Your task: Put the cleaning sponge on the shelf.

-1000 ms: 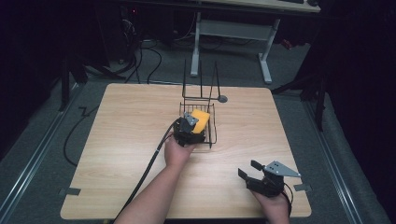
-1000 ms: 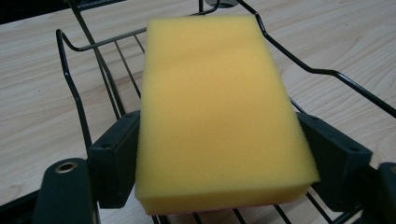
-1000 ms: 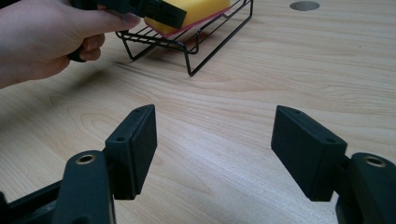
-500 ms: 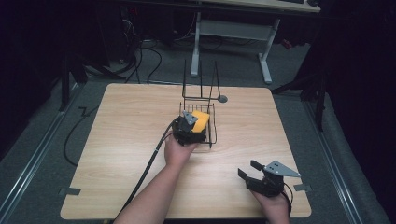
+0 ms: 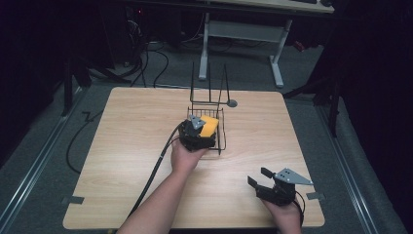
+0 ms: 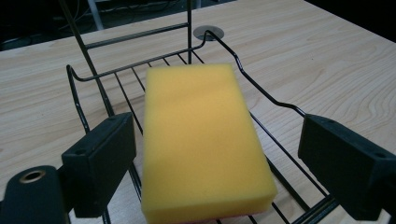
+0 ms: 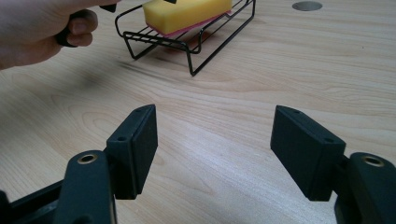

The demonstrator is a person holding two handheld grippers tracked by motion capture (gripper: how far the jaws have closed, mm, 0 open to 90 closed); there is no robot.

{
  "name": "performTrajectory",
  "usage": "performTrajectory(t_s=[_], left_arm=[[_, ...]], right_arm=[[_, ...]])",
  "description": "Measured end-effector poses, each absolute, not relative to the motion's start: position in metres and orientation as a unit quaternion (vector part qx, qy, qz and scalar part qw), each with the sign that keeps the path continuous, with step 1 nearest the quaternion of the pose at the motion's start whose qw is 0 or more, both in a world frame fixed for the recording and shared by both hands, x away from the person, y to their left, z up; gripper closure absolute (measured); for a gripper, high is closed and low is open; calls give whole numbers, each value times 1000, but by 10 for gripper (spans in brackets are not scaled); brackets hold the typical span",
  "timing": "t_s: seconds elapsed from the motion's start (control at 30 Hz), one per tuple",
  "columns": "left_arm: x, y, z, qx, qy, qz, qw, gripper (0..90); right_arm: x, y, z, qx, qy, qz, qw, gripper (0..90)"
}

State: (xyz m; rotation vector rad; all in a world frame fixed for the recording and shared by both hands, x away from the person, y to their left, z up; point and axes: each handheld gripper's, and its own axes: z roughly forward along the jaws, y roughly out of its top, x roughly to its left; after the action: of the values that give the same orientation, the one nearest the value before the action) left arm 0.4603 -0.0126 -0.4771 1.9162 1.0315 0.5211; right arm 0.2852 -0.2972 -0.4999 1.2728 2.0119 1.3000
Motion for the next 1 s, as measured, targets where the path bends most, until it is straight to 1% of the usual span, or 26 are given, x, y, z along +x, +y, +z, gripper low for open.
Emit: performTrajectory(t_s=[0.3, 0.5, 0.67, 0.77, 0.8, 0.93, 0.97, 1.0], left_arm=[[446, 1, -470, 774, 400, 200, 448, 122], [434, 19, -472, 773, 401, 199, 451, 124], [421, 41, -477, 776, 401, 196, 446, 128], [408, 60, -482, 773, 407, 184, 451, 128], [408, 60, -482, 773, 407, 184, 451, 128], [392, 83, -487, 773, 406, 177, 455, 128], [385, 96, -490, 772, 409, 176, 454, 127], [385, 96, -490, 772, 409, 176, 454, 127]], right_arm=[[286, -295, -500, 456, 728, 465, 215, 322], [286, -294, -501, 453, 731, 463, 216, 322], [286, -292, -501, 454, 732, 460, 215, 321], [286, -292, -501, 453, 733, 459, 216, 321], [286, -291, -502, 453, 733, 459, 216, 322], [286, -291, -502, 453, 734, 458, 215, 321], [286, -291, -502, 453, 735, 458, 214, 321], [286, -290, -502, 452, 735, 458, 215, 321]])
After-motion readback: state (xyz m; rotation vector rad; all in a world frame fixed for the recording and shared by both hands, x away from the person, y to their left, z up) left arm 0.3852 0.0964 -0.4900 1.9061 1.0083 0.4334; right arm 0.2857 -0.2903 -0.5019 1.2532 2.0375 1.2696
